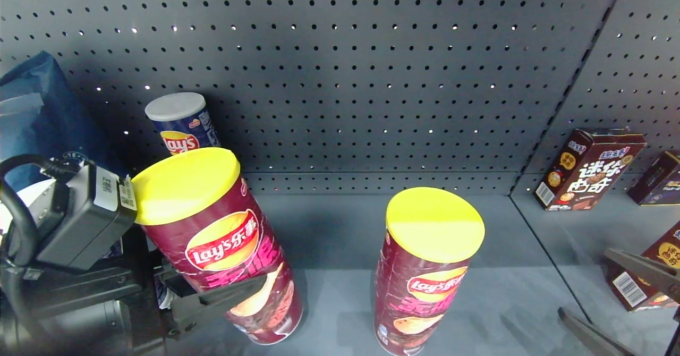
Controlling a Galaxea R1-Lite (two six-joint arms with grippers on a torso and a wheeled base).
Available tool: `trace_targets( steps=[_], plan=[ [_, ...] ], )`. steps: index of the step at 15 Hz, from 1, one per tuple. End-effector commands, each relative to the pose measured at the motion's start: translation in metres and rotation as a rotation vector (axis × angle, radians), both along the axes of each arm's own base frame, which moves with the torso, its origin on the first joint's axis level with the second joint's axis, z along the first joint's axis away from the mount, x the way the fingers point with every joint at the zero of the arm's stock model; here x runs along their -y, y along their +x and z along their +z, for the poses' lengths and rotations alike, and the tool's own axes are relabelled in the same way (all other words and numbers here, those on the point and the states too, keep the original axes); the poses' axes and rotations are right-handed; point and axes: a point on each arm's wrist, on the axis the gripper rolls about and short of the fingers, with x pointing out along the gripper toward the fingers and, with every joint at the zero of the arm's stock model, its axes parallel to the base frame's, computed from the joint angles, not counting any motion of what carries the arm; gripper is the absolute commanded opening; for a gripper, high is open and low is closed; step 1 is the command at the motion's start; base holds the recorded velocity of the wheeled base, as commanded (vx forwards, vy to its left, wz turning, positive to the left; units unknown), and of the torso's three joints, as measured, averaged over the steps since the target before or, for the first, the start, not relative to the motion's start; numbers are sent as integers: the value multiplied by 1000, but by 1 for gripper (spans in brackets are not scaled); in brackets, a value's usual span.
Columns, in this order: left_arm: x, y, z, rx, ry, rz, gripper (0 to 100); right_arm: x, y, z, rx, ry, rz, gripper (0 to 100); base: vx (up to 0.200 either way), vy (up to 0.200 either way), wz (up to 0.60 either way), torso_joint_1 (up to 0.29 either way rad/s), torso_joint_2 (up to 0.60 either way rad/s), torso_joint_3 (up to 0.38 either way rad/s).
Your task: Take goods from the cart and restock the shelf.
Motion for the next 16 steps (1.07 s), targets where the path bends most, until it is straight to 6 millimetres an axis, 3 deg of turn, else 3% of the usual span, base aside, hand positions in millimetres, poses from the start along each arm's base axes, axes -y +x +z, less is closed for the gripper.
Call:
trace_targets(
  steps=[1,7,8,12,13,14,16],
  plan=[
    [1,1,-1,-3,2,-1,0,13,-8,0,34,21,-80,100,0,0,0,0,0,0],
    [0,0,-3,-9,5,-1,0,37,-20,3,107,60,-333,100,0,0,0,0,0,0],
    [0,0,-3,-10,6,-4,0,39,-29,0,106,54,-332,100,0,0,0,0,0,0],
    [0,0,-3,-9,5,-4,0,54,-79,-39,68,26,-410,100,0,0,0,0,0,0],
    [0,0,-3,-9,5,-4,0,54,-79,-39,68,26,-410,100,0,0,0,0,0,0],
    [0,0,-2,-5,2,-8,0,58,-91,-54,51,39,-571,100,0,0,0,0,0,0],
    [1,-1,-2,-5,2,-11,0,58,-90,-61,-14,40,-582,100,0,0,0,0,0,0]
  ],
)
